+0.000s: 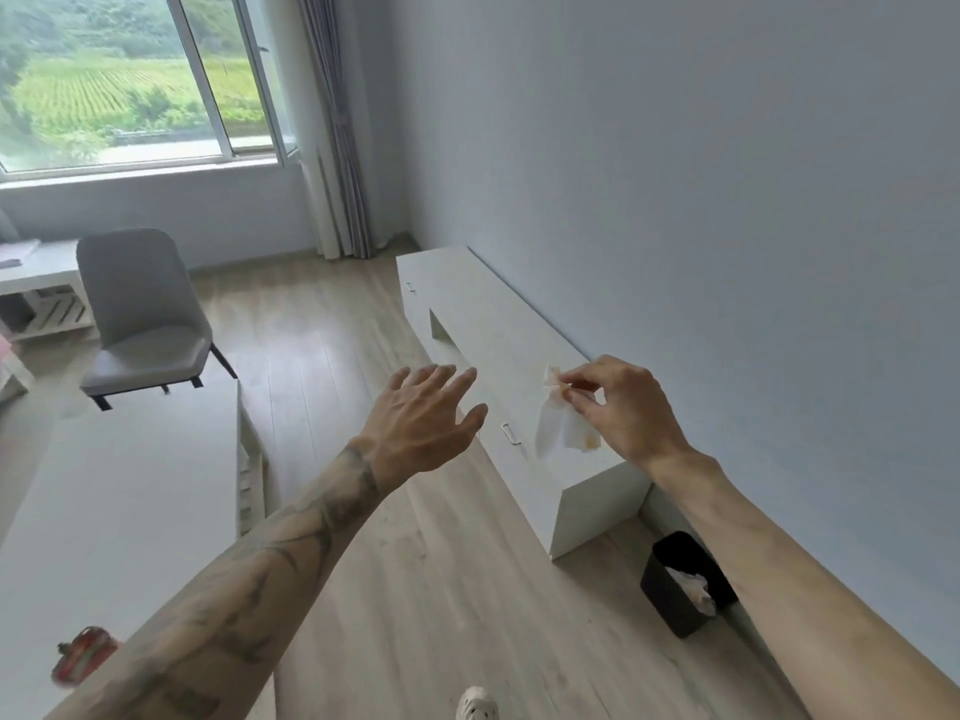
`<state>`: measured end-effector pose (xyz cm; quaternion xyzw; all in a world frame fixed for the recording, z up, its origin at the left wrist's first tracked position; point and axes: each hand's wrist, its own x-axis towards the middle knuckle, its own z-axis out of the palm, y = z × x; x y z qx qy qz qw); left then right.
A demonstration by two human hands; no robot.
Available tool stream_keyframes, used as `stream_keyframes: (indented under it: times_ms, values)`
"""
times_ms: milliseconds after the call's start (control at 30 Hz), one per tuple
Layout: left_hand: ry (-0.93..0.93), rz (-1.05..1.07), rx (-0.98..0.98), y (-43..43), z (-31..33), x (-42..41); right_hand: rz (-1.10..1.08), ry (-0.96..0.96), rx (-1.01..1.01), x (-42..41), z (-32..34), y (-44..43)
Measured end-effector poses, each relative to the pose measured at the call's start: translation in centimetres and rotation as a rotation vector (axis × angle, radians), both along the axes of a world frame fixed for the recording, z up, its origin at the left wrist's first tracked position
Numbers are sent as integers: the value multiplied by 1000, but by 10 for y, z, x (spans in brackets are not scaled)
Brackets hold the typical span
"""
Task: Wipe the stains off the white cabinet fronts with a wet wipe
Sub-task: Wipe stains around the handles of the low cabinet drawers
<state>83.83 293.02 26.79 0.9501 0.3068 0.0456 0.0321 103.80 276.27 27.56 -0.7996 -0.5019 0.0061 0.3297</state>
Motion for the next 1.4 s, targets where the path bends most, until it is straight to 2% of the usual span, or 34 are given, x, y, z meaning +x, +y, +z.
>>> stream_keyframes:
  times_ms: [233,400,733,933,1100,1267,1400]
  values:
    - [98,-137,22,188,-23,99,-108,28,-7,79,-37,166]
    - [97,-253,24,299,-35,172,-193,50,-39,126,-38,260]
    - [156,-599,72,505,-99,342,-533,90,-45,200,-94,420]
    - [220,-818,49,567,-140,407,-750,225,-84,204,-145,474]
    - [244,-899,21,601,-183,435,-855,323,-108,207,-194,501]
    - [276,-958,32,622,-259,459,-922,366,-140,225,-262,519]
    - [306,-1023,18,635,-344,486,-1004,369,-116,242,-334,526]
